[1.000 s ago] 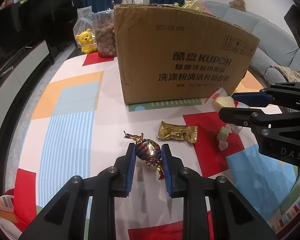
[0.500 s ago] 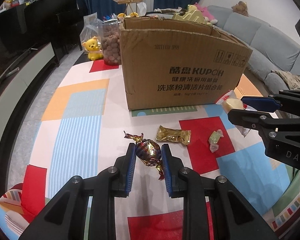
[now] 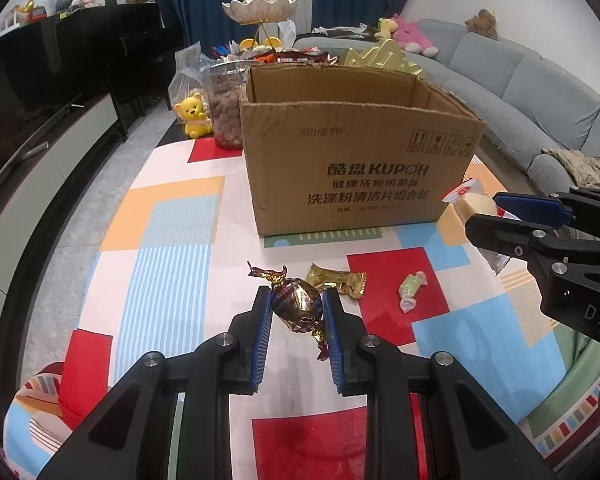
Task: Organize snacks
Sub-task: 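Lift both held sweets and carry them over the open cardboard box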
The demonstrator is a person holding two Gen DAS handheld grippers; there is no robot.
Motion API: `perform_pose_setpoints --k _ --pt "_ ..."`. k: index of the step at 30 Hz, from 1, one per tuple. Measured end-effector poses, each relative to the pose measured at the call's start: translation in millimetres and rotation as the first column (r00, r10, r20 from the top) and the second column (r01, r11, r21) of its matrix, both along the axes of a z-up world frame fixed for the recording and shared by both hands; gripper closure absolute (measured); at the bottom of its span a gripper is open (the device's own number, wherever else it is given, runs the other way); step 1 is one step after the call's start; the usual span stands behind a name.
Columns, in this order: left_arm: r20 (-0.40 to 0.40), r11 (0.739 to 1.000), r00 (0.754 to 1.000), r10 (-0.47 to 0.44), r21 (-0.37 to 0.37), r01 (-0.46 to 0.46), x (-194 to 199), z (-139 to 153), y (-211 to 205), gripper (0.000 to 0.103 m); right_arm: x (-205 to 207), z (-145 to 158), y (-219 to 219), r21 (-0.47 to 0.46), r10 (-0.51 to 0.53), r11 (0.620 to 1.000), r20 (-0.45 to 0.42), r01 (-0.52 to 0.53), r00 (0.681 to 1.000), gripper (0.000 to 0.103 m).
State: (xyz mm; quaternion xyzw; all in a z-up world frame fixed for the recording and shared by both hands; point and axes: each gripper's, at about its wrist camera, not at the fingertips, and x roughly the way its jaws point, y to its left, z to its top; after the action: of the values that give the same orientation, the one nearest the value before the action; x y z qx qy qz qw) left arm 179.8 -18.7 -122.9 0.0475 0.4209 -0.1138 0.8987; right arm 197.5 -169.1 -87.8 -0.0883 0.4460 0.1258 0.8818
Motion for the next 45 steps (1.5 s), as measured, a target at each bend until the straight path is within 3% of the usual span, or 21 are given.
perform_pose_setpoints --k 22,45 --pt "0.062 0.998 0.996 0.058 -0.001 -0.058 11 49 -7 0.077 -4 41 -12 0.059 -0.059 0.997 0.080 0.054 0.995 0.070" --pt "0.135 0.999 0.990 0.039 -0.007 -0.039 45 101 -38 0.077 16 89 -34 0.108 -0.119 0.989 0.145 0.104 0.982 0.069"
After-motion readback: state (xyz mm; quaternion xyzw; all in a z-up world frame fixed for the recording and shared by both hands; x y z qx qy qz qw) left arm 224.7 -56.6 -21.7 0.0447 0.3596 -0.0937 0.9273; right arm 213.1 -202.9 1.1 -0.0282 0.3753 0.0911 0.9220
